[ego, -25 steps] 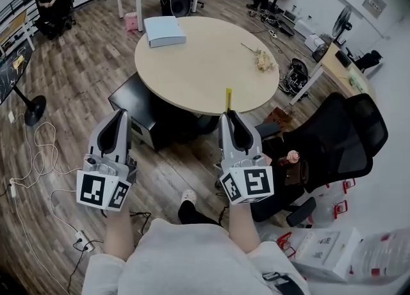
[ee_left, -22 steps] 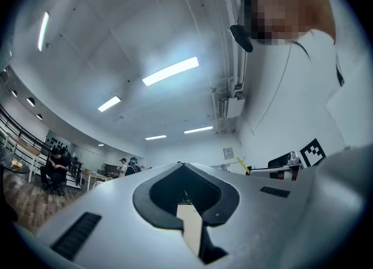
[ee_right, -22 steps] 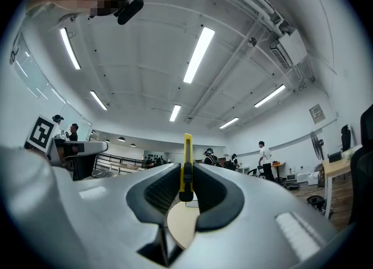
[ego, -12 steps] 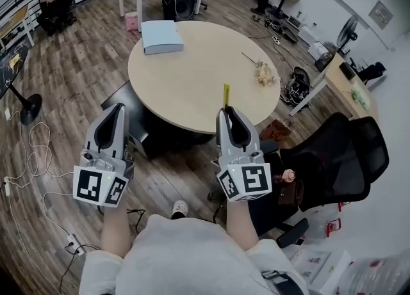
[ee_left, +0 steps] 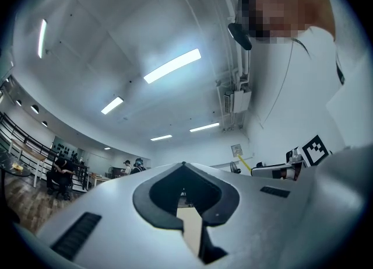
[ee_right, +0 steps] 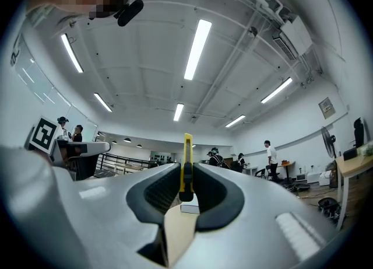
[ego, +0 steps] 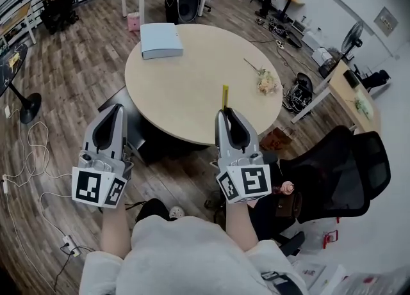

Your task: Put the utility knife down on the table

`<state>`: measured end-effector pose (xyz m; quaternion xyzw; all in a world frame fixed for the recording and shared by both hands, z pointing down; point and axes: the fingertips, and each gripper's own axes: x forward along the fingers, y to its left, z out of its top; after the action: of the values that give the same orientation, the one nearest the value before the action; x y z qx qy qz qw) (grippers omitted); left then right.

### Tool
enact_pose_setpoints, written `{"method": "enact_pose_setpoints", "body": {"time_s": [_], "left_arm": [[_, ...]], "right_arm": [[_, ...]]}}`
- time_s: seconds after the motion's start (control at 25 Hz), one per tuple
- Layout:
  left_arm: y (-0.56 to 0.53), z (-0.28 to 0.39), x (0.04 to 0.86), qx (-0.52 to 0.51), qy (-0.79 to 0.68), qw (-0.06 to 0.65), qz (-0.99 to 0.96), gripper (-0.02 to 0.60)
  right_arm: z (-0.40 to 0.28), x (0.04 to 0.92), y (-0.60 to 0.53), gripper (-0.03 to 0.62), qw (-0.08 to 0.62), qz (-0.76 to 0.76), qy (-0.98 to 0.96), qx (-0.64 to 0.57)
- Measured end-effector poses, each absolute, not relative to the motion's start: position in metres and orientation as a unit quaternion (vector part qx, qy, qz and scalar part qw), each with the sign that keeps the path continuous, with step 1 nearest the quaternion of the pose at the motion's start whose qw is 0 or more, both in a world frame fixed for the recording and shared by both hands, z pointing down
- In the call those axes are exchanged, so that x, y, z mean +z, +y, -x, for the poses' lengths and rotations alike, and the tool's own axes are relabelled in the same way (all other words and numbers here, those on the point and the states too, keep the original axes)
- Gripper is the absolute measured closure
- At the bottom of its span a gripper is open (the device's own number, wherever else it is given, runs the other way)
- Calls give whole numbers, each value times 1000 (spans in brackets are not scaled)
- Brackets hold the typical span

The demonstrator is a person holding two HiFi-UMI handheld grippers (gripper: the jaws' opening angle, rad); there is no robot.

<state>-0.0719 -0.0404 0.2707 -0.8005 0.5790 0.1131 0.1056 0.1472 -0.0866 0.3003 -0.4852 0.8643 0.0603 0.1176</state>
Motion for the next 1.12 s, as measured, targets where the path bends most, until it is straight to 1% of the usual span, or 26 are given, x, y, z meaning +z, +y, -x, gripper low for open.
{"method": "enact_pose_setpoints", "body": {"time_s": [0.6,1.12], "left_arm": [[-128,88,267,115,564,109,810,574],[-232,128,262,118,543,102,825,574]], "right_arm": [[-134,301,-171,519,121,499,856,52],[-93,296,-263,519,122,517,846,47]]}}
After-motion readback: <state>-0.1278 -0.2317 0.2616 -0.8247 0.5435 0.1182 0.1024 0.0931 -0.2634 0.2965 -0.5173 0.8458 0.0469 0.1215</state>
